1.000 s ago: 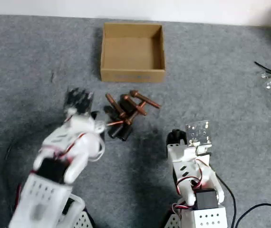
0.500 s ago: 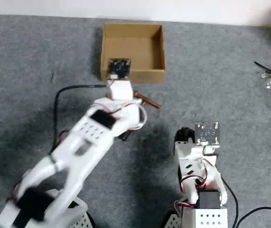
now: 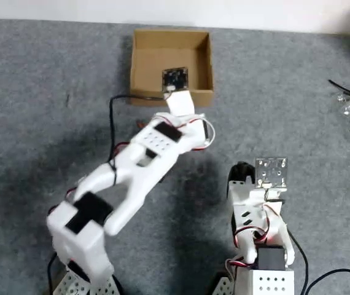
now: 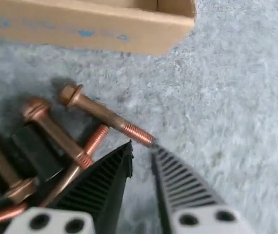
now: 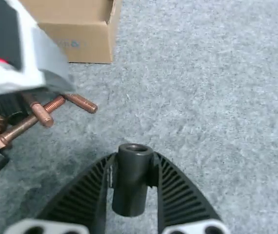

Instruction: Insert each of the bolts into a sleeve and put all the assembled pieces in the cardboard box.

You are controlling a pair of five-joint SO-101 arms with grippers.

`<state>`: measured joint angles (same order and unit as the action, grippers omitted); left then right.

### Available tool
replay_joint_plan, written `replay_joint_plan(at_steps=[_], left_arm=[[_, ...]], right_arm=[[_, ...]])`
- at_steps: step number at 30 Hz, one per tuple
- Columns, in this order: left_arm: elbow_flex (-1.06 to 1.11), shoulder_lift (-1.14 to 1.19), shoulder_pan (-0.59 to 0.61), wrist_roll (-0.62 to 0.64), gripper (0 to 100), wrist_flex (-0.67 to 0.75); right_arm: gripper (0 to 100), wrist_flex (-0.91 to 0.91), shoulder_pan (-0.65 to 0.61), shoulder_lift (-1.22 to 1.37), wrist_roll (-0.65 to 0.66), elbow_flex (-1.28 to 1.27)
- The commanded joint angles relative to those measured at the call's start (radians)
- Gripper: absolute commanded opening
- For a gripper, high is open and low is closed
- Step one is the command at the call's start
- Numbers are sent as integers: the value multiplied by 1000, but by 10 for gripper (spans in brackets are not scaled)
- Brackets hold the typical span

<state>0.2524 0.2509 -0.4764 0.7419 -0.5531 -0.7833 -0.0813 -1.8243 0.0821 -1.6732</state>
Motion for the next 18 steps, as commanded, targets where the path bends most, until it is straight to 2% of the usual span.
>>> replay_joint_plan(at_steps=[1, 6, 12, 18], left_arm=[[-150, 113, 15, 110, 116, 14], [-340, 292, 56, 149, 120, 2], [-539, 364, 47, 150, 120, -203], [-639, 371, 58, 152, 120, -353]], right_arm=[[3, 41, 12, -15, 3, -38], [3, 42, 10, -15, 3, -38], [3, 42, 10, -15, 3, -36], [3, 42, 10, -15, 3, -36]])
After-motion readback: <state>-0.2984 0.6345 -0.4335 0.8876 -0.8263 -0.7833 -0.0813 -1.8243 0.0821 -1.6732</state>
